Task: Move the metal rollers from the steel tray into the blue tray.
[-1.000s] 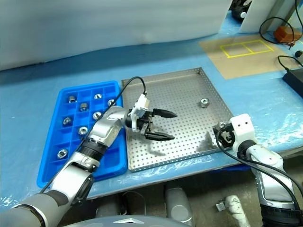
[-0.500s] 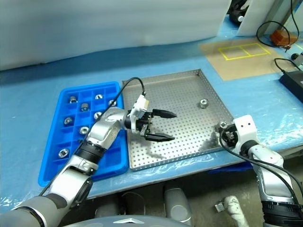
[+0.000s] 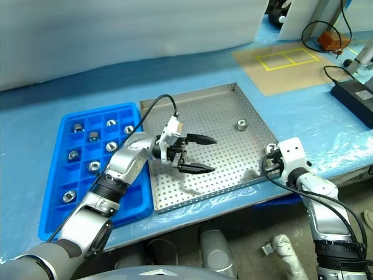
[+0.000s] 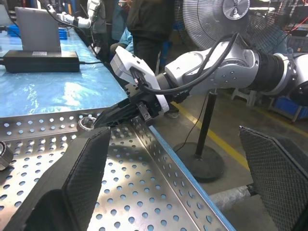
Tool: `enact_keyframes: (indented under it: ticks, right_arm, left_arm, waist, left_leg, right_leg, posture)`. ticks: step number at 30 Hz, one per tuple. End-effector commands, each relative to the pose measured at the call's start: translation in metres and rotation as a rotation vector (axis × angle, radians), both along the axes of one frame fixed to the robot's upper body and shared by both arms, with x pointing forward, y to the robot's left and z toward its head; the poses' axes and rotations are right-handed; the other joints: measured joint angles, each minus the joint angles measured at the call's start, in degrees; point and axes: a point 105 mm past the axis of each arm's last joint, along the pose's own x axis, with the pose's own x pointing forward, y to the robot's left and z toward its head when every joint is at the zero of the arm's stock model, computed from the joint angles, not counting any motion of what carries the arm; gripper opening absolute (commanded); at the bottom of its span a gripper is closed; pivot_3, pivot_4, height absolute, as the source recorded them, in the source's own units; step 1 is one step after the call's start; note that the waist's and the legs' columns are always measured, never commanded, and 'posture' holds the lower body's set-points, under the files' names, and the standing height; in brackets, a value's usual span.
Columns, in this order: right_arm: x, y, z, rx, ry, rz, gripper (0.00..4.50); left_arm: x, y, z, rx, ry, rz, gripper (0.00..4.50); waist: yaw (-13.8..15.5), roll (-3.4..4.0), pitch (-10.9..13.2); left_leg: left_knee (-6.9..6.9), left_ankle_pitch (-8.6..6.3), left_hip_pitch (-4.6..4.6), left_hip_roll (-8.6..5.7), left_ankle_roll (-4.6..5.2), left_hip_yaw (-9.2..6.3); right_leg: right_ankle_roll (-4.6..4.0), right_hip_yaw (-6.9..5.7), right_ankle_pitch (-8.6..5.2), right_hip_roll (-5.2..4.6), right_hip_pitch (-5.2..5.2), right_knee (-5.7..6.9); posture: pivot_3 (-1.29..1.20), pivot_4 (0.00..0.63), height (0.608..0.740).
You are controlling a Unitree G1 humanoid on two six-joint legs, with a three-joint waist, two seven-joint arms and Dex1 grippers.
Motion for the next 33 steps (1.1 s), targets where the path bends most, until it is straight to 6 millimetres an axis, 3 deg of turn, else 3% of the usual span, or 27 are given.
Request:
enact_keyframes:
  ticks: [1, 11, 16, 24, 33]
  right_arm:
    - [0.003, 0.008, -0.002, -0.019, 0.0, 0.022, 0.03]
    - [0.005, 0.029, 0.019, -0.001, -0.056, 0.097, 0.03]
    - [0.015, 0.041, 0.046, -0.011, -0.132, 0.119, 0.03]
    - [0.022, 0.081, 0.11, 0.023, -0.283, 0.268, 0.03]
    - [0.021, 0.106, 0.127, 0.039, -0.291, 0.371, 0.03]
  left_arm:
    - [-0.002, 0.001, 0.009, -0.028, -0.027, -0.007, 4.5]
    - [-0.006, 0.0, 0.01, -0.04, -0.021, 0.001, 4.5]
    - [-0.008, 0.002, 0.009, -0.039, -0.019, 0.01, 4.5]
    - [-0.007, 0.018, 0.008, -0.034, -0.011, 0.071, 4.5]
    - [-0.008, 0.022, 0.008, -0.043, 0.003, 0.106, 4.5]
  waist:
    - [-0.01, 0.0, 0.0]
    - [-0.46, 0.01, 0.01]
    - [-1.3, 0.22, 0.14]
    - [-0.48, 0.51, 0.26]
    - [2.79, 0.71, 0.41]
  left_leg:
    - [0.0, 0.0, -0.01, 0.0, 0.0, 0.0]
    - [-0.11, 0.0, -0.03, -0.01, -0.02, -0.03]
    - [-0.16, 0.0, -0.12, -0.04, -0.02, -0.03]
    - [-0.49, 0.01, -0.24, -0.06, -0.02, -0.12]
    - [-0.74, 0.17, -0.18, -0.03, 0.0, -0.14]
  right_leg:
    - [0.0, 0.0, 0.0, 0.0, 0.0, -0.01]
    - [0.02, 0.01, 0.0, 0.02, -0.15, -0.04]
    - [0.02, 0.01, 0.0, 0.0, -0.28, -0.04]
    - [-0.24, -0.03, 0.35, -0.01, -0.33, -0.04]
    - [-0.22, 0.02, 0.34, -0.03, -0.31, -0.04]
  posture:
    - [-0.53, 0.15, 0.74]
    - [-0.53, 0.15, 0.74]
    - [-0.52, 0.15, 0.74]
    - [-0.51, 0.15, 0.74]
    - [-0.49, 0.15, 0.74]
